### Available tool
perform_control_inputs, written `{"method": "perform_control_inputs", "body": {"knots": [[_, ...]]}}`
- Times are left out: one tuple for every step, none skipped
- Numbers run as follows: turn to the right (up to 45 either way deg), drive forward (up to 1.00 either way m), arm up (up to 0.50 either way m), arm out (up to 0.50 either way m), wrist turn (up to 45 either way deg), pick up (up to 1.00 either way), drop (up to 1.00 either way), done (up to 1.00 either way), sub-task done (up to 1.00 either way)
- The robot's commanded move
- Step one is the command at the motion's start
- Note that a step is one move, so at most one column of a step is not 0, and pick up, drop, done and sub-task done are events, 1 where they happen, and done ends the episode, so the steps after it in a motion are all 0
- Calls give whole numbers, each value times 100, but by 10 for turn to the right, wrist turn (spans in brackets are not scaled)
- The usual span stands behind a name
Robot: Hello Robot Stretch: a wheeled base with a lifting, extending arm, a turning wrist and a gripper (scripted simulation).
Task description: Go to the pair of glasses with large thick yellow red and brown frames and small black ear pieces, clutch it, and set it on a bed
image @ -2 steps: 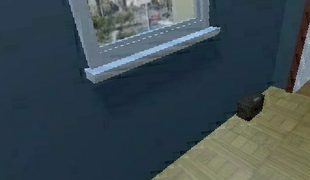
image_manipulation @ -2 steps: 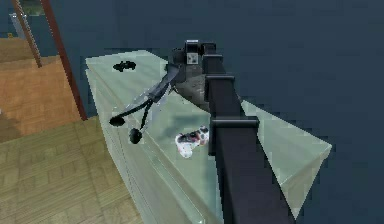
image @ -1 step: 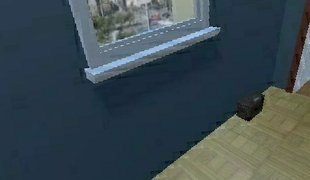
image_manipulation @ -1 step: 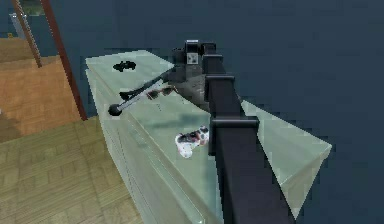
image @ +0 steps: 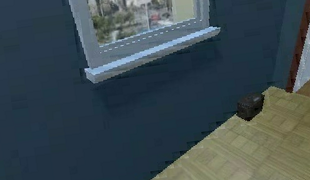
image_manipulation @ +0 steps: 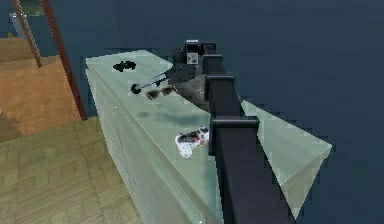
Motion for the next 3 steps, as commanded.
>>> {"method": "perform_control_inputs", "body": {"knots": [[0,0,0,0,120,0,0,0,0],[0,0,-12,0,0,0,0,0,0],[0,0,0,0,0,100,0,0,0]]}}
